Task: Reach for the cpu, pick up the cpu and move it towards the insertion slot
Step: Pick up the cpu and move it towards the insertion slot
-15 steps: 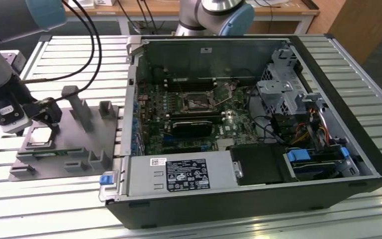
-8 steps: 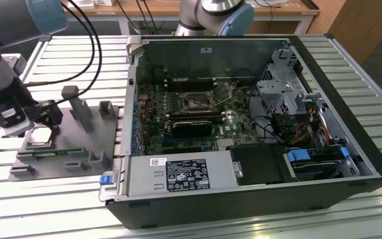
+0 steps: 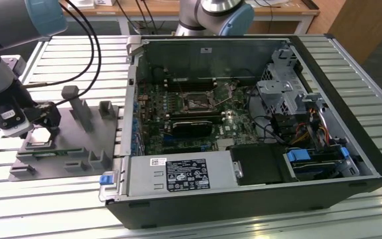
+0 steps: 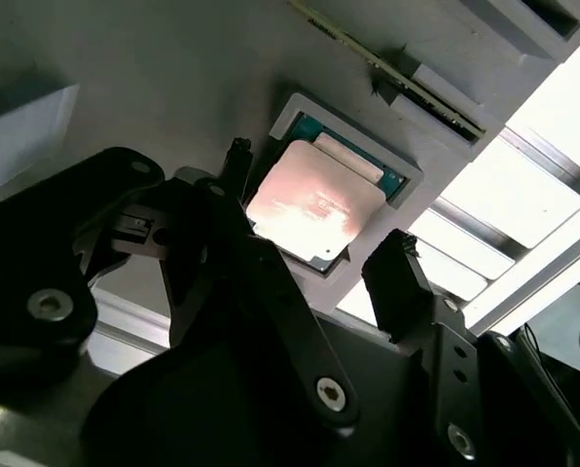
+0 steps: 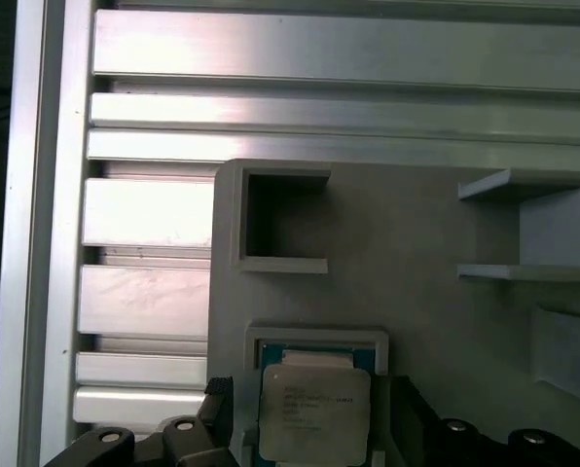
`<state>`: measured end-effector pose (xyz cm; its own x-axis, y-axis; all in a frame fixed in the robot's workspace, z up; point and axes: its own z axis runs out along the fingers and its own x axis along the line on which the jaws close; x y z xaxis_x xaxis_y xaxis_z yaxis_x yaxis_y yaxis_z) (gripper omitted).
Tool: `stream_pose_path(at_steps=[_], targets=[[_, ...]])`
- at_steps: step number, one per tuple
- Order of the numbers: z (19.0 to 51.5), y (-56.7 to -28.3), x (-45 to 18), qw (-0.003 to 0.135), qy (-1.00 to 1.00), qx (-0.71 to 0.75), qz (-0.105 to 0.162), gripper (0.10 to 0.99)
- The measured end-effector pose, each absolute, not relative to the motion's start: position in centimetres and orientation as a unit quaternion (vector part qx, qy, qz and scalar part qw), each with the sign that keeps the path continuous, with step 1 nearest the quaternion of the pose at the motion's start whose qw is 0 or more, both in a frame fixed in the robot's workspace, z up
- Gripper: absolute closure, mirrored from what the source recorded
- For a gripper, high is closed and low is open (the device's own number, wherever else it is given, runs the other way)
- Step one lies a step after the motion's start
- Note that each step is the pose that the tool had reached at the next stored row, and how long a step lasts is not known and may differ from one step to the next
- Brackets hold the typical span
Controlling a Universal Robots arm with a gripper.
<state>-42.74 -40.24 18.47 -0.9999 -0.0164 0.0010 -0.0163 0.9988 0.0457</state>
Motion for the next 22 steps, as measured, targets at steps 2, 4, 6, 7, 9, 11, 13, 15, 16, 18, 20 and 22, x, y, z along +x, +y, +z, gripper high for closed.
stream_pose_path(at_steps=[2, 4, 6, 7, 9, 11, 13, 15, 16, 18, 20, 22], targets=[[18.45, -40.37, -42.74, 0.001, -1.000, 0.008, -0.023, 0.349], [18.40, -40.38, -42.74, 0.001, -1.000, 0.008, -0.023, 0.349], [18.37, -40.39, -42.74, 0.001, -1.000, 0.008, -0.023, 0.365], [18.37, -40.39, -42.74, 0.001, -1.000, 0.008, -0.023, 0.431], [18.35, -40.39, -42.74, 0.001, -1.000, 0.008, -0.024, 0.431], [18.31, -40.39, -42.74, 0.001, -1.000, 0.008, -0.024, 0.431], [18.29, -40.39, -42.74, 0.001, -1.000, 0.008, -0.024, 0.443], [18.28, -40.39, -42.74, 0.001, -1.000, 0.008, -0.025, 0.514], [18.28, -40.39, -42.74, 0.001, -1.000, 0.008, -0.025, 0.533], [18.28, -40.39, -42.74, 0.001, -1.000, 0.008, -0.025, 0.533], [18.31, -40.39, -42.74, 0.001, -1.000, 0.008, -0.025, 0.545], [18.52, -40.39, -42.74, 0.001, -1.000, 0.008, -0.025, 0.545]])
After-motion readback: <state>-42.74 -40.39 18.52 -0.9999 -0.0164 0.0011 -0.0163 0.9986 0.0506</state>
